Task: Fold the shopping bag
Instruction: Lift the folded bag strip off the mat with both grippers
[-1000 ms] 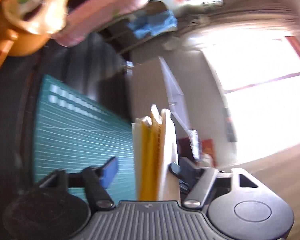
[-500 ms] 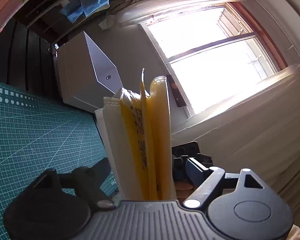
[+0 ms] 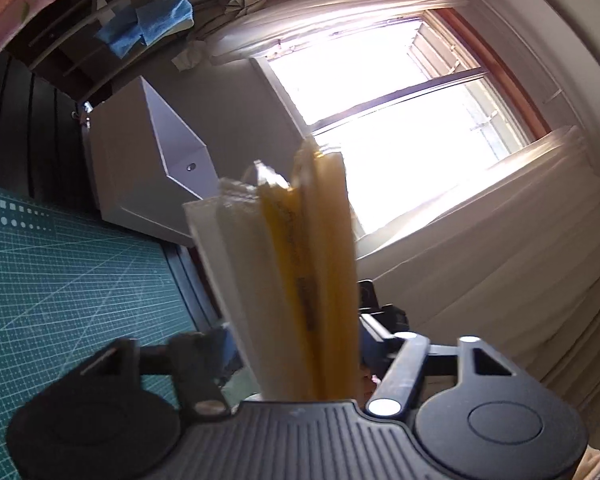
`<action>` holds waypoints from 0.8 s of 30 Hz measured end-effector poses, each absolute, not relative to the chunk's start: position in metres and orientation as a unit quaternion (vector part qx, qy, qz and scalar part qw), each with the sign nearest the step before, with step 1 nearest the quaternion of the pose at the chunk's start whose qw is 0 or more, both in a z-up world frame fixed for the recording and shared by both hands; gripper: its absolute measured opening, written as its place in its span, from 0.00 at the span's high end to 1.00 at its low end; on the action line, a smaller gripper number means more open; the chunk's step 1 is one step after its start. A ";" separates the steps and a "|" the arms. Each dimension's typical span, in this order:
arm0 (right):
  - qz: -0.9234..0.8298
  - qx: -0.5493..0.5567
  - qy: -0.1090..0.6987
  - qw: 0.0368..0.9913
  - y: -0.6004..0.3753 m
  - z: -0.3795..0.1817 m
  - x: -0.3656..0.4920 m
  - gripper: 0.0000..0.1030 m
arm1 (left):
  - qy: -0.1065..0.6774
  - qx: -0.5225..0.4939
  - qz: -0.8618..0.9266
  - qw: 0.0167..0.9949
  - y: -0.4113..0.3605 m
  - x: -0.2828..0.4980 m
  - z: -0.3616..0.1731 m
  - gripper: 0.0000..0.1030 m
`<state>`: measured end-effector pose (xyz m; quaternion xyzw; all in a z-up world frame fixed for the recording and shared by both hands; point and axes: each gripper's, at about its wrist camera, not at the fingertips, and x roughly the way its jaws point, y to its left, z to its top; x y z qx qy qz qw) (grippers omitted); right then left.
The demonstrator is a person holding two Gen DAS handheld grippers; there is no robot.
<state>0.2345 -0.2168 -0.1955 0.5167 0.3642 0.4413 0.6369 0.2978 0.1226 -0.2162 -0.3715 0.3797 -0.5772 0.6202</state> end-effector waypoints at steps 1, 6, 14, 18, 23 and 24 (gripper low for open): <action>0.438 0.516 0.366 0.638 -0.220 -0.196 0.233 0.91 | 0.381 -0.372 -0.578 0.618 0.120 0.299 -0.218 0.65; 0.444 0.506 0.360 0.646 -0.230 -0.193 0.227 0.91 | 0.394 -0.364 -0.606 0.588 0.106 0.299 -0.219 0.52; 0.492 0.518 0.331 0.617 -0.231 -0.191 0.226 0.91 | 0.395 -0.347 -0.628 0.574 0.091 0.285 -0.216 0.40; 0.483 0.489 0.356 0.633 -0.222 -0.195 0.227 0.91 | 0.407 -0.338 -0.611 0.589 0.090 0.288 -0.218 0.75; 0.465 0.477 0.361 0.653 -0.231 -0.199 0.229 0.91 | 0.413 -0.336 -0.597 0.601 0.087 0.290 -0.220 0.75; 0.464 0.476 0.359 0.655 -0.233 -0.199 0.229 0.91 | 0.412 -0.337 -0.596 0.601 0.085 0.291 -0.220 0.76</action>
